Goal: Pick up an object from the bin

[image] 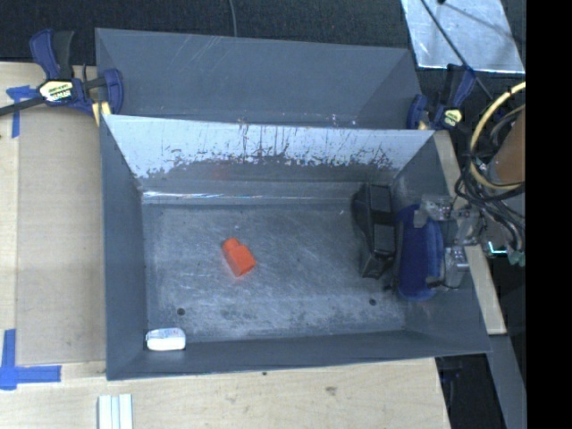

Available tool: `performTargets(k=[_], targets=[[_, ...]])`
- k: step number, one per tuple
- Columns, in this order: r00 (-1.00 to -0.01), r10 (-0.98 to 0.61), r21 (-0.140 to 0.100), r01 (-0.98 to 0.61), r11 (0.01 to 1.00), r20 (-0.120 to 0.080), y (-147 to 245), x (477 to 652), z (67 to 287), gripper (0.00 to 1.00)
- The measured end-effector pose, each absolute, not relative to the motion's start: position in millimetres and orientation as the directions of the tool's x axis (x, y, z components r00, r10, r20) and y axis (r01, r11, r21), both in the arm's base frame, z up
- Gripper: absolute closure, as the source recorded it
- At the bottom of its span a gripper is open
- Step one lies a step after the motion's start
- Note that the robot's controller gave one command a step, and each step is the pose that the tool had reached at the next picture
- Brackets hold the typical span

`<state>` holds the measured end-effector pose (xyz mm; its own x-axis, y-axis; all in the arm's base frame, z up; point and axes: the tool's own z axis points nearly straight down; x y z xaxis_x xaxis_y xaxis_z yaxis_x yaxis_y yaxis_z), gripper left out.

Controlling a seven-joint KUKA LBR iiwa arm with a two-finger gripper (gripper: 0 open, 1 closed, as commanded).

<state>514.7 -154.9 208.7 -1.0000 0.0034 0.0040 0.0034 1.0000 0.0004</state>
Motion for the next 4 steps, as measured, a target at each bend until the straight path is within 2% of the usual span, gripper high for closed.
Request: performTargets(k=[1, 2, 3, 4], targets=[[-0.885, -0.466, -0.008, -0.466, 0.885, -0.016, -135, 546.1, 113, 0.00], [-0.875, -0.483, -0.014, -0.483, 0.876, -0.030, -133, 575.2, 99, 0.00], [-0.874, -0.485, -0.012, -0.485, 0.875, -0.022, -134, 575.2, 100, 1.00], [-0.888, -0.460, -0.009, -0.460, 0.888, -0.011, -148, 605.9, 190, 1.00]])
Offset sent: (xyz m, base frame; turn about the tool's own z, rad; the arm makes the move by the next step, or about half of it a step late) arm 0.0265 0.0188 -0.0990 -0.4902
